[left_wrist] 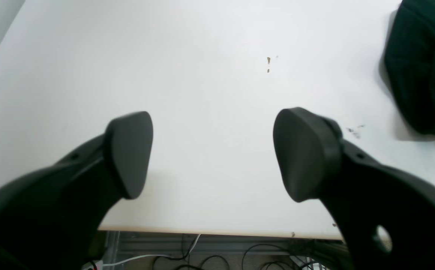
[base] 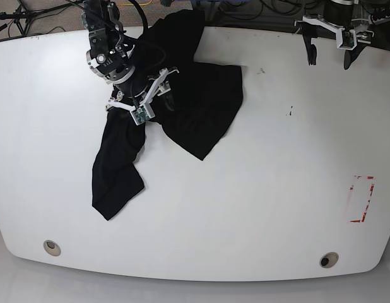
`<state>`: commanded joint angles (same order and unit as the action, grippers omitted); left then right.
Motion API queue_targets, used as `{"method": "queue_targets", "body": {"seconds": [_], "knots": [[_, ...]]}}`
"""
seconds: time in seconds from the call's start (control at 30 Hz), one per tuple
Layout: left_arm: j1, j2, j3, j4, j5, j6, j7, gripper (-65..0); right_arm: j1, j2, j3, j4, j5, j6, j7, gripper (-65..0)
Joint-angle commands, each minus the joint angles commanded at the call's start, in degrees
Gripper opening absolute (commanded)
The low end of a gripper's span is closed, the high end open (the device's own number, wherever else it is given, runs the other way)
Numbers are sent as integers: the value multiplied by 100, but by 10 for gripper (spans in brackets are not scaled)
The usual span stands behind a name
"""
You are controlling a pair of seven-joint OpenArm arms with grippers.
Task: Fold the T-shirt properly
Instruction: 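Drag the pinched fabric with the right gripper to spread the shirt, then lower the left gripper and grasp the shirt edge opposite the right gripper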
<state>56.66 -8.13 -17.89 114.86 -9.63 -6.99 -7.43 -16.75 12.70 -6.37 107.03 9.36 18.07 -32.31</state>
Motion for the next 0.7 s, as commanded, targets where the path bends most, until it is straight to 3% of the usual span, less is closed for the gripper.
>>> {"method": "queue_targets", "body": {"seconds": [0.43,0.5,0.63,0.7], "knots": [[-26,0,0,0,0,0,0,-161,-53,0,-484,-185,0,-18,0,-311],[-79,9,0,0,0,0,0,-161,-53,-9,-484,-185,-9,-35,0,-369],[-158,0,0,-9,9,0,0,-161,-53,-9,-475,-167,-9,-53,0,-636],[-176,0,0,-9,9,0,0,-161,-53,-9,-475,-132,-9,-53,0,-650]]}}
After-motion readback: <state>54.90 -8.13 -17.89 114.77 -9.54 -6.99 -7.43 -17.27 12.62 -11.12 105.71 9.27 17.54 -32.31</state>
